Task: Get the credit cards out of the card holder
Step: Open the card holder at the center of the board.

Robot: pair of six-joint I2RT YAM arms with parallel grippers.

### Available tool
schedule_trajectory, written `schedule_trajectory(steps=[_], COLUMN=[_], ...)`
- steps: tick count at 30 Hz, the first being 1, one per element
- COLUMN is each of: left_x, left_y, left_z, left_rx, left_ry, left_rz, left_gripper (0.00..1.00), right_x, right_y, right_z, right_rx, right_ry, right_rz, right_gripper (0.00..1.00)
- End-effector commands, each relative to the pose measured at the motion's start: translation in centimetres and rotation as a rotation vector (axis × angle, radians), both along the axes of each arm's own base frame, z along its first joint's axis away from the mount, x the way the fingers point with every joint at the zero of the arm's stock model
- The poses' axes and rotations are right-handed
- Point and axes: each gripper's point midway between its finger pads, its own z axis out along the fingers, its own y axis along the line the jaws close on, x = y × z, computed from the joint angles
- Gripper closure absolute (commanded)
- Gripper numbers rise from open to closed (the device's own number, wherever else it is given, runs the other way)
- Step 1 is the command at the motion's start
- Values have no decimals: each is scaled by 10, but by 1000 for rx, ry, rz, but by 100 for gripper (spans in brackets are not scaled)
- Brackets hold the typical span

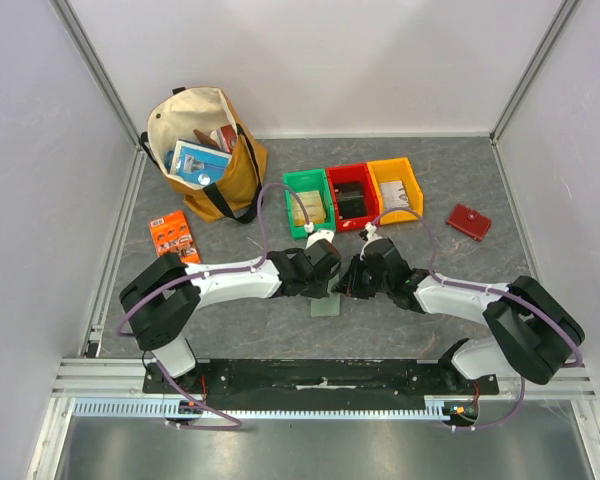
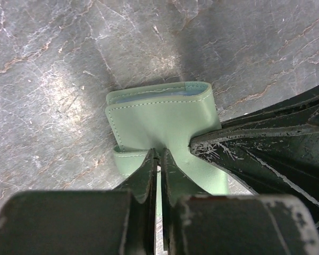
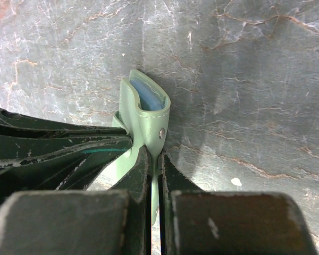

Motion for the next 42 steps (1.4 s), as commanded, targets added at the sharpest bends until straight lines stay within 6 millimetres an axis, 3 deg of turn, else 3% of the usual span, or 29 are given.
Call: schedule_trajectory(steps=[1,7,17,19,24,26,30,33,42], left_x=[-3,6,9,9,2,-2,-7,-10,-14], left_y=[15,31,80,86,84,82,82,83,90], left_z=[5,22,13,14,9,3,-5,-8,-12], left_rx=[29,-34,-99,-132,-204,-223,-257,-292,-321], left_ry=[-28,-70,-37,-34,-7,15,42,47,42], left_rz=[23,87,222,241,247,258,289,319,362], left_gripper=[98,98,98,98,98,98,98,98,98], right_x=[4,3,7,9,17,20,19,16,10], right_y=[2,-4,-9,-13,-20,-20,-12,-1,30], right_z=[7,2,-1,-1,10,19,35,39,25], right_rx=[-17,-49,-79,-111,-217,-257,-334,-393,-572], right_ry=[-42,-46,-52,-58,-93,-118,-169,-198,-250], right_rz=[15,14,14,17,52,63,90,119,178], right_gripper=[100,100,100,88,37,22,2,2,2])
